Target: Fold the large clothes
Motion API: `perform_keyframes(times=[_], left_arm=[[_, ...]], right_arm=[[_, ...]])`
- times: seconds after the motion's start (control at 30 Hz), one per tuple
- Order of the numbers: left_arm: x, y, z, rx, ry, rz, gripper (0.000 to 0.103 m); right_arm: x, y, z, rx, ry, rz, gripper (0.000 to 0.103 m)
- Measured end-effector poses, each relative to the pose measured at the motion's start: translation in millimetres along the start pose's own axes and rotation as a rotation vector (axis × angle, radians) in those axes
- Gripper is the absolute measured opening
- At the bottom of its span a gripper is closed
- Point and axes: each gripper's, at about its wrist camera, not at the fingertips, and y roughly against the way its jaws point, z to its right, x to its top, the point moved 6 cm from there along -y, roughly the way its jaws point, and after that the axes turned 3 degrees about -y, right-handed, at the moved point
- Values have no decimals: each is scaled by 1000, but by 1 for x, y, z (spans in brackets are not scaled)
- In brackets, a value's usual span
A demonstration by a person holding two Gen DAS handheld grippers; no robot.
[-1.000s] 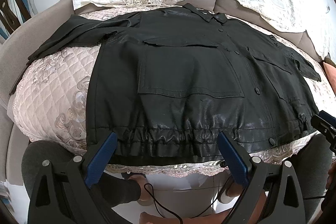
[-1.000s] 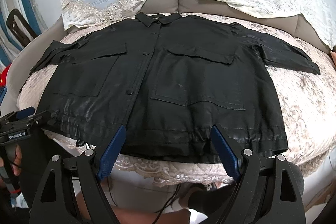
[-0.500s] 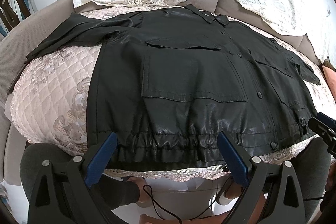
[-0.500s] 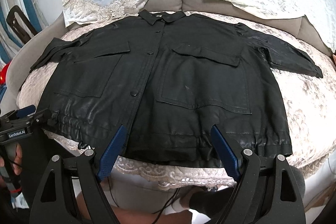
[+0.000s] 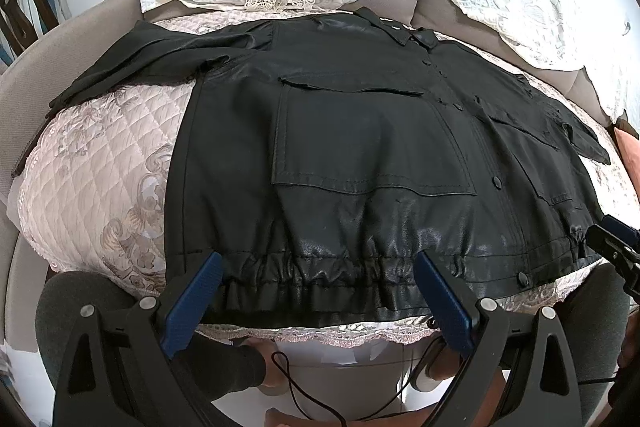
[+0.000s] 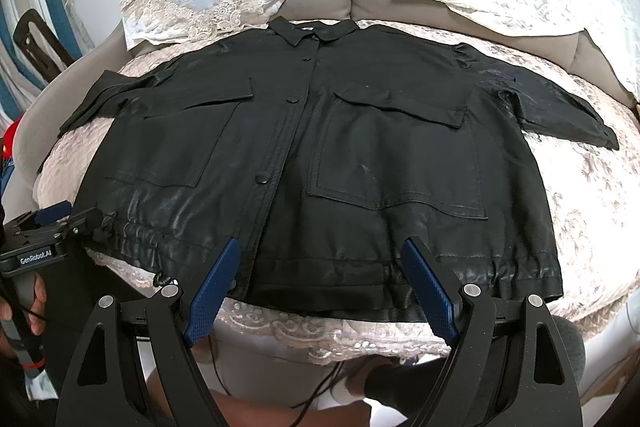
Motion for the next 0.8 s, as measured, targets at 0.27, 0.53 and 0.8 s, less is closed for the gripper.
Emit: perform_keyframes(times=[0.27,0.53,0.8], left_arm=[[-2,-1,-5,-40,39,2,98],[14,-2,-35,4,109,52,98],[37,-16,-88,7,211,38,97]], right_arm=[[1,-2,-6,8,5,0,83],[17,-11,-27,36,41,9,83],[39,-23,-55,68,96,29,83]])
